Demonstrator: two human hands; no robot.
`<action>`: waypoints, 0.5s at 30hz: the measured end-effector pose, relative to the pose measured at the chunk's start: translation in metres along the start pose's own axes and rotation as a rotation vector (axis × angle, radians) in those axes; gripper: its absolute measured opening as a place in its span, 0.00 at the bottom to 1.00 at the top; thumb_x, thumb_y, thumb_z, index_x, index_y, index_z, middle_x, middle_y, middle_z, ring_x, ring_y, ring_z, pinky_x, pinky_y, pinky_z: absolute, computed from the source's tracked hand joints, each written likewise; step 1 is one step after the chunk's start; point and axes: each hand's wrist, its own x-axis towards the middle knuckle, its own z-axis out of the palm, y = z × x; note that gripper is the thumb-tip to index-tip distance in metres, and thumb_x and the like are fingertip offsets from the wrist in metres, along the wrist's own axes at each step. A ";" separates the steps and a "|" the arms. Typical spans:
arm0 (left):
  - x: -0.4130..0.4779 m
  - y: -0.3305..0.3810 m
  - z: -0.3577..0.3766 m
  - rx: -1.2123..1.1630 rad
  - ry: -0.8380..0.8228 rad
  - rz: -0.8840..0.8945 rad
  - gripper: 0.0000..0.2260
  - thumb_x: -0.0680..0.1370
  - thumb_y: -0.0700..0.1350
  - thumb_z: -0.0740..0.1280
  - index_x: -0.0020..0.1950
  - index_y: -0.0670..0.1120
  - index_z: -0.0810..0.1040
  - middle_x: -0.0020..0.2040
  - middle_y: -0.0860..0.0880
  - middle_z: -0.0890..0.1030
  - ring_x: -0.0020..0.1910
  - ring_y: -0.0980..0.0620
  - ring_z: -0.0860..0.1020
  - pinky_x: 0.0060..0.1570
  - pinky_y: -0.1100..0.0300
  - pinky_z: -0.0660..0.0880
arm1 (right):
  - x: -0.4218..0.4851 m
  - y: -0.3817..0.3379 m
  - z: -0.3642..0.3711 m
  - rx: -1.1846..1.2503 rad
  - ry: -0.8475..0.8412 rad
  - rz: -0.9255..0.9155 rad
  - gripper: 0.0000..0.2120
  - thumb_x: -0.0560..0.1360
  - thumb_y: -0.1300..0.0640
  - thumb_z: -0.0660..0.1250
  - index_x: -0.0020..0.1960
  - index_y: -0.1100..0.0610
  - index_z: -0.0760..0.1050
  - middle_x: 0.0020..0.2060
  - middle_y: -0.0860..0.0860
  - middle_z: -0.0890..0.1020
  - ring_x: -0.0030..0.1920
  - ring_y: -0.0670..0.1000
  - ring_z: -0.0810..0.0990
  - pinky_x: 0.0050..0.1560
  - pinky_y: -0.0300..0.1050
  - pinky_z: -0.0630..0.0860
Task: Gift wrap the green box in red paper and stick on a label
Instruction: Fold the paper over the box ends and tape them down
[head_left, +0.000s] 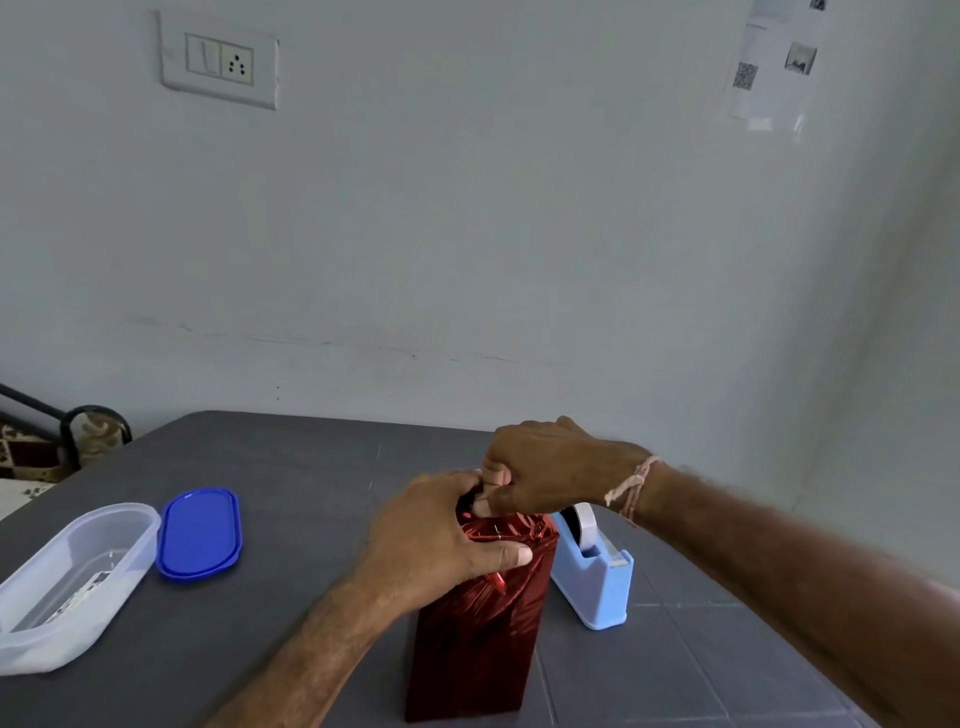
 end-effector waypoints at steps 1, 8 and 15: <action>0.000 0.000 0.000 0.004 0.004 0.002 0.36 0.66 0.70 0.75 0.71 0.61 0.74 0.62 0.66 0.79 0.57 0.69 0.70 0.53 0.69 0.65 | 0.001 -0.001 0.000 -0.018 0.002 -0.004 0.17 0.77 0.35 0.68 0.48 0.49 0.78 0.49 0.47 0.82 0.49 0.50 0.78 0.52 0.51 0.63; 0.001 0.000 0.000 0.019 -0.011 0.000 0.36 0.66 0.70 0.75 0.70 0.59 0.75 0.67 0.64 0.77 0.67 0.63 0.73 0.58 0.68 0.65 | 0.005 -0.005 -0.004 -0.132 0.023 -0.025 0.21 0.76 0.34 0.68 0.51 0.52 0.81 0.49 0.50 0.82 0.50 0.53 0.79 0.52 0.54 0.60; 0.001 -0.005 0.002 0.030 -0.012 0.008 0.37 0.64 0.74 0.74 0.69 0.60 0.75 0.60 0.65 0.79 0.62 0.63 0.76 0.56 0.67 0.69 | 0.000 0.008 -0.006 -0.142 0.006 0.090 0.34 0.68 0.22 0.65 0.48 0.54 0.80 0.50 0.50 0.80 0.55 0.54 0.75 0.57 0.58 0.62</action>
